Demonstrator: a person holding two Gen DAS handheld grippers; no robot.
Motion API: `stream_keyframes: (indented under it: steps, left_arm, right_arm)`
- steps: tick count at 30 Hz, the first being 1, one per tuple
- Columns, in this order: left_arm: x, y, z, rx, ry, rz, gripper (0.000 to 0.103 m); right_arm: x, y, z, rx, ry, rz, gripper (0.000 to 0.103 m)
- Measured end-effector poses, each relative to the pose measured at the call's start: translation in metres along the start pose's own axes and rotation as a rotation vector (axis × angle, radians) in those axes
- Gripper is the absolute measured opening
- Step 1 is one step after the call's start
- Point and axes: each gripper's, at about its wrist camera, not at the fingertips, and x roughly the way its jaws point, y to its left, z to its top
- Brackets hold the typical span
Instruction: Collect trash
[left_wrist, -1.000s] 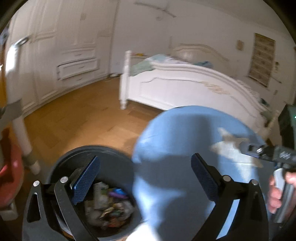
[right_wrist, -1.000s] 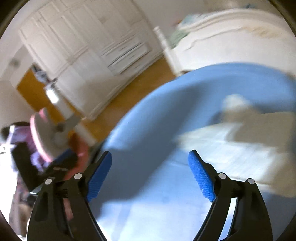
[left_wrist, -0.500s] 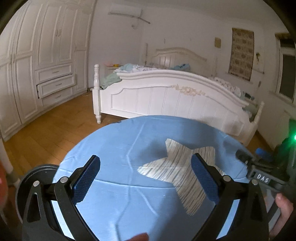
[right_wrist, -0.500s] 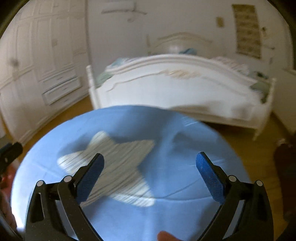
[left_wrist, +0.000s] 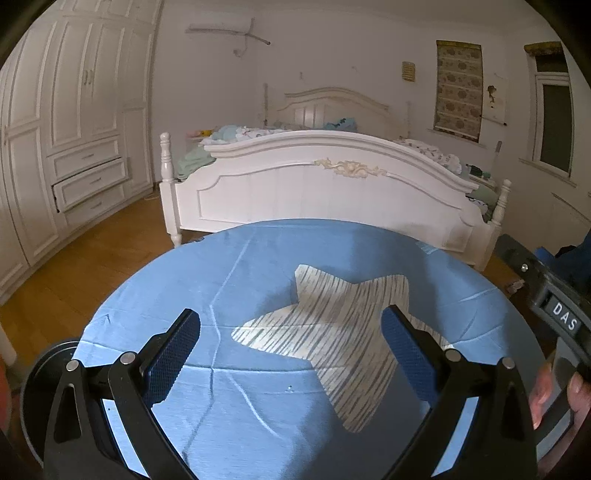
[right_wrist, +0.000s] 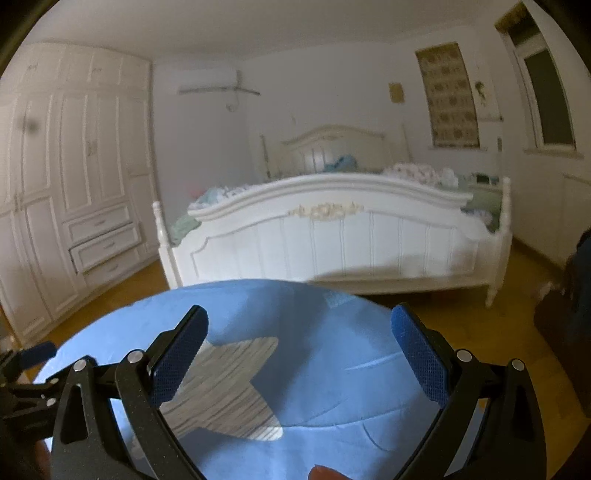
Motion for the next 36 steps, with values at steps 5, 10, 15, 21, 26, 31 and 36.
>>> stream_keyframes:
  steps: [5,10,15,21,26,31,36]
  left_arm:
    - [0.002,-0.003,-0.001,0.012,0.014,0.019,0.098]
    - [0.003,-0.006,-0.002,0.019,0.020,0.031,0.098]
    - [0.001,-0.012,-0.003,0.044,0.010,0.046,0.098]
    - [0.002,-0.010,-0.002,0.041,0.007,0.041,0.098]
    - [0.000,-0.009,-0.004,0.039,0.002,0.038,0.098]
    - [-0.001,-0.010,-0.003,0.046,0.001,0.039,0.098]
    - [0.000,-0.009,-0.003,0.047,0.003,0.040,0.098]
  right_arm:
    - [-0.006,0.007,0.003,-0.031,-0.025,0.002,0.098]
    - [-0.004,0.007,0.005,-0.026,-0.014,0.001,0.098]
    - [0.002,0.008,0.006,-0.028,0.002,-0.001,0.098]
    - [0.007,0.008,0.007,-0.031,0.012,-0.001,0.098]
    - [0.008,0.008,0.006,-0.031,0.014,-0.001,0.098]
    - [0.008,0.008,0.006,-0.030,0.015,-0.001,0.098]
    - [0.011,0.007,0.004,-0.022,0.022,0.001,0.098]
